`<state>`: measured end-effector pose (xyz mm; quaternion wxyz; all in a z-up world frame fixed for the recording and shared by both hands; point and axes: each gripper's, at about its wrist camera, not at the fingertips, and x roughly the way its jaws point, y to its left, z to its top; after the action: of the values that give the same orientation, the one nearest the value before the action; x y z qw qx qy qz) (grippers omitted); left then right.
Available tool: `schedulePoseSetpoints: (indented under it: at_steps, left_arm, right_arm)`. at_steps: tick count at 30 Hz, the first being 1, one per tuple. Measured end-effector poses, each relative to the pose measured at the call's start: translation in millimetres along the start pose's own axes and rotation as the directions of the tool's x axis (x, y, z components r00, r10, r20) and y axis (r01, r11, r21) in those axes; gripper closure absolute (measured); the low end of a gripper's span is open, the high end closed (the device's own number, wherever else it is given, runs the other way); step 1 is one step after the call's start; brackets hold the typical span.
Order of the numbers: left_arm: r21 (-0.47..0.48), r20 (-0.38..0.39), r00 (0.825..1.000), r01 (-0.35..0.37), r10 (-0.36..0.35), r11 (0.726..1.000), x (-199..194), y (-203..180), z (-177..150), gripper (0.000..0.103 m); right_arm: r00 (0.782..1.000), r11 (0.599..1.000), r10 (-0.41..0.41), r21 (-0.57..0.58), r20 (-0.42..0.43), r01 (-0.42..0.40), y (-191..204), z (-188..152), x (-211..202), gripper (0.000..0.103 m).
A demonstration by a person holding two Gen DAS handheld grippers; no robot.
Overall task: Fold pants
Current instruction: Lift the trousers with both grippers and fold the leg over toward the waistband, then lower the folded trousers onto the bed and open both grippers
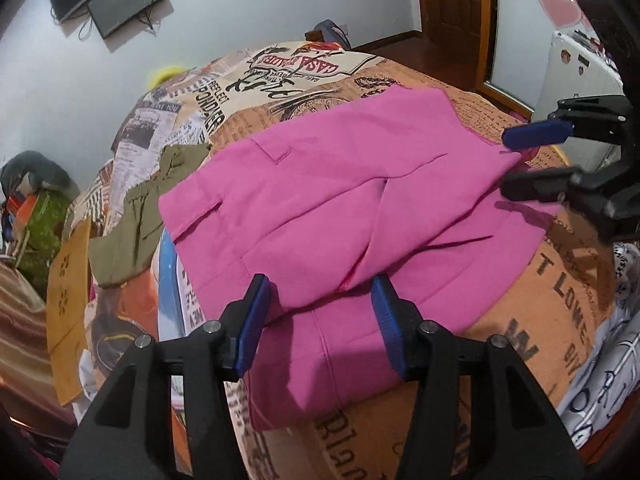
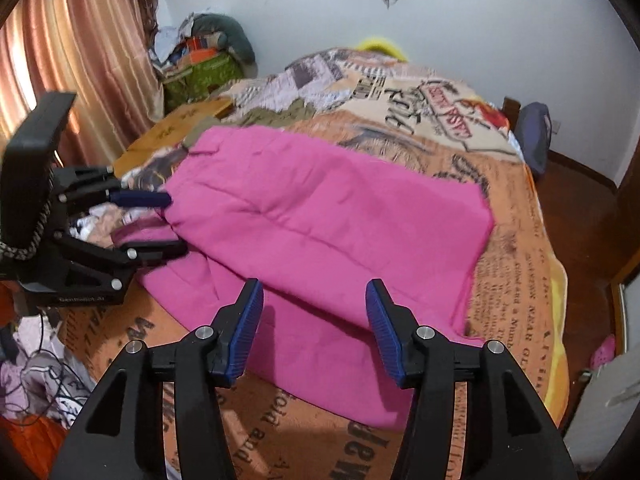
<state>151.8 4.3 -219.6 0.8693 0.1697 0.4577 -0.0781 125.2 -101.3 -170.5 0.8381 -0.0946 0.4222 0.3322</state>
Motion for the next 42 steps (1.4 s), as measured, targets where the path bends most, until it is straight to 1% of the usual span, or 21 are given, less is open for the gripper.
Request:
schedulePoseSetpoints:
  at_steps: [2, 5, 7, 9, 12, 16, 17, 18, 19, 21, 23, 24, 25, 26, 28, 30, 33, 35, 42]
  left_arm:
    - [0.014, 0.009, 1.0, -0.012, 0.012, 1.0, 2, -2, 4, 0.051]
    - [0.023, 0.022, 1.0, -0.008, 0.008, 1.0, 6, -4, 12, 0.051]
    - [0.011, 0.032, 1.0, 0.0, -0.001, 1.0, 7, -3, 17, 0.051]
    - [-0.017, 0.037, 0.999, 0.024, -0.023, 1.0, 9, 2, 22, 0.052]
    - [-0.053, 0.03, 0.998, 0.064, -0.062, 0.997, 13, 10, 28, 0.056]
    - [-0.084, 0.037, 0.996, 0.087, -0.084, 0.993, 11, 13, 33, 0.067]
    - [-0.091, 0.043, 0.995, 0.092, -0.088, 0.992, 10, 13, 34, 0.068]
    - [-0.095, 0.05, 0.995, 0.095, -0.09, 0.991, 8, 13, 35, 0.07]
    - [-0.097, 0.061, 0.994, 0.096, -0.09, 0.991, 6, 12, 36, 0.07]
    - [-0.097, 0.072, 0.993, 0.097, -0.09, 0.991, 3, 11, 35, 0.07]
    - [-0.1, 0.079, 0.993, 0.095, -0.087, 0.991, 2, 9, 34, 0.071]
    - [-0.101, 0.08, 0.993, 0.095, -0.087, 0.99, 2, 9, 33, 0.073]
    - [-0.104, 0.08, 0.993, 0.098, -0.09, 0.99, 2, 8, 31, 0.079]
    - [-0.106, 0.078, 0.992, 0.103, -0.095, 0.989, 2, 7, 30, 0.081]
    - [-0.106, 0.072, 0.992, 0.11, -0.103, 0.988, 2, 3, 29, 0.089]
    - [-0.095, 0.056, 0.992, 0.117, -0.112, 0.989, 2, -1, 29, 0.094]
    - [-0.064, 0.063, 0.993, 0.106, -0.102, 0.992, -6, -9, 27, 0.095]
    - [-0.052, 0.072, 0.992, 0.112, -0.108, 0.992, -13, -12, 25, 0.095]
    - [-0.045, 0.072, 0.991, 0.117, -0.113, 0.992, -24, -21, 17, 0.095]
  right_arm:
    - [1.0, 1.0, 0.01, -0.01, -0.015, -0.01, 2, -1, 4, 0.054]
    - [1.0, 1.0, 0.017, -0.021, -0.021, -0.017, 4, 1, 8, 0.053]
    - [0.999, 0.999, 0.02, -0.025, -0.025, -0.021, 6, 2, 10, 0.054]
    - [0.999, 0.999, 0.023, -0.028, -0.023, -0.023, 7, 2, 12, 0.054]
    - [1.0, 1.0, 0.023, -0.02, -0.017, -0.023, 6, 3, 17, 0.054]
    - [1.0, 1.0, 0.024, 0.013, -0.004, -0.024, 0, 8, 22, 0.054]
    - [1.0, 0.999, 0.024, 0.021, 0.004, -0.024, -1, 9, 22, 0.054]
    - [1.0, 0.999, 0.025, 0.032, 0.017, -0.026, -3, 9, 21, 0.056]
    - [0.999, 0.999, 0.029, 0.041, 0.027, -0.03, -4, 10, 20, 0.068]
    - [0.999, 0.998, 0.041, 0.052, 0.033, -0.042, -7, 12, 18, 0.082]
    - [0.998, 0.998, 0.04, 0.047, 0.05, -0.042, -9, 12, 14, 0.089]
    - [0.998, 0.998, 0.037, 0.045, 0.056, -0.039, -9, 12, 12, 0.093]
    - [0.998, 0.998, 0.038, 0.043, 0.06, -0.04, -10, 13, 11, 0.093]
    - [0.997, 0.998, 0.04, 0.041, 0.062, -0.043, -10, 13, 9, 0.093]
    - [0.997, 0.998, 0.041, 0.034, 0.064, -0.043, -9, 13, 7, 0.095]
    - [0.997, 0.999, 0.037, 0.025, 0.069, -0.039, -7, 13, 3, 0.096]
    - [0.997, 0.999, 0.03, 0.009, 0.076, -0.031, -6, 12, -3, 0.096]
    - [0.997, 1.0, 0.026, -0.003, 0.079, -0.026, -5, 11, -9, 0.096]
    - [0.998, 0.999, 0.012, -0.049, 0.062, -0.009, 3, -1, -18, 0.096]
